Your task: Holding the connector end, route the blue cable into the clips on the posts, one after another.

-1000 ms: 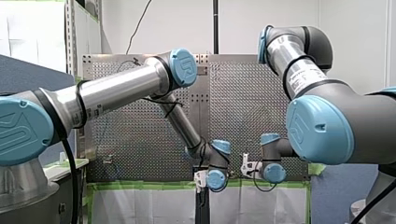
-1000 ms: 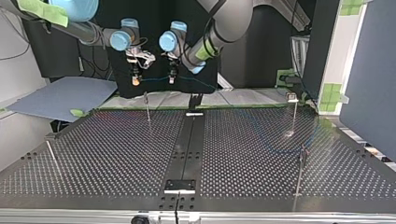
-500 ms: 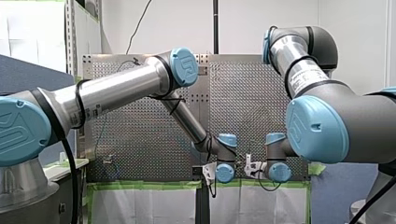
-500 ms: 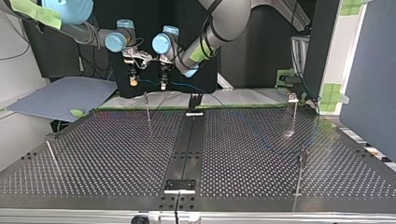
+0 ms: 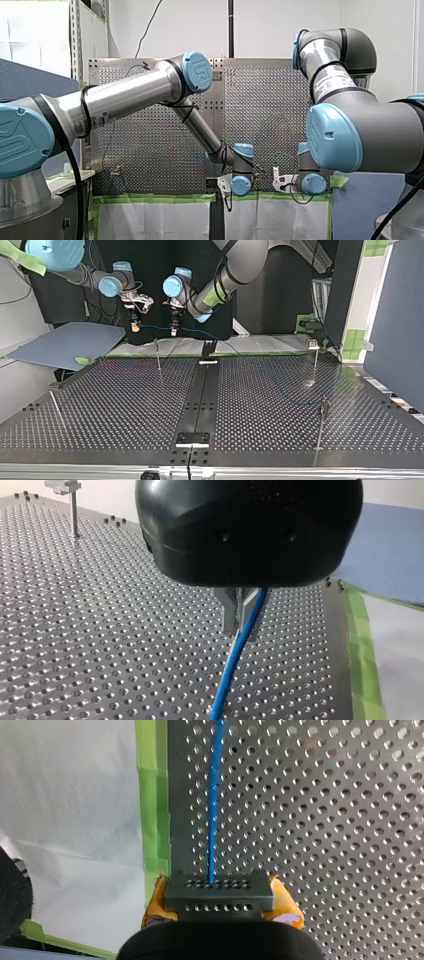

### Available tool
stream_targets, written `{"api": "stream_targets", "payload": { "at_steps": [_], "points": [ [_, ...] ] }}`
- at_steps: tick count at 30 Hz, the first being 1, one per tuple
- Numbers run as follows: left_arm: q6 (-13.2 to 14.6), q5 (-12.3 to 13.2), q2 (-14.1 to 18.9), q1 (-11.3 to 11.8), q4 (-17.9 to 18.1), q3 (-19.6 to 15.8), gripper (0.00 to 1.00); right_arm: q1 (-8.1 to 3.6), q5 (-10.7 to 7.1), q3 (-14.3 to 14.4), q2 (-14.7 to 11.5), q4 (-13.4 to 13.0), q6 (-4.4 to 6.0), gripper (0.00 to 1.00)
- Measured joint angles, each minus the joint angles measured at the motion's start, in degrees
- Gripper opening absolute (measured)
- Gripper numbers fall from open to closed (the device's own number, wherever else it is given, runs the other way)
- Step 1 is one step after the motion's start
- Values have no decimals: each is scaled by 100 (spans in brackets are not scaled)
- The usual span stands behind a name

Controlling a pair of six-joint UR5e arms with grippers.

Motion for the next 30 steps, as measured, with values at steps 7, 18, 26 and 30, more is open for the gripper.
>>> {"api": "stream_targets", "payload": {
  "at_steps": [7, 18, 26, 30],
  "points": [
    [20, 128, -44, 68, 0, 3, 0, -116, -371, -26, -3, -204, -81, 0],
    [-1, 356, -477, 191, -323, 501, 0, -85, -990, -34, -22, -135, -569, 0],
    [-2, 403, -517, 220, -400, 862, 0, -91, -1430, -177, -36, -32, -576, 0],
    [2, 421, -517, 250, -397, 905, 0, -129, -1617, -236, -38, 25, -505, 0]
  ]
}}
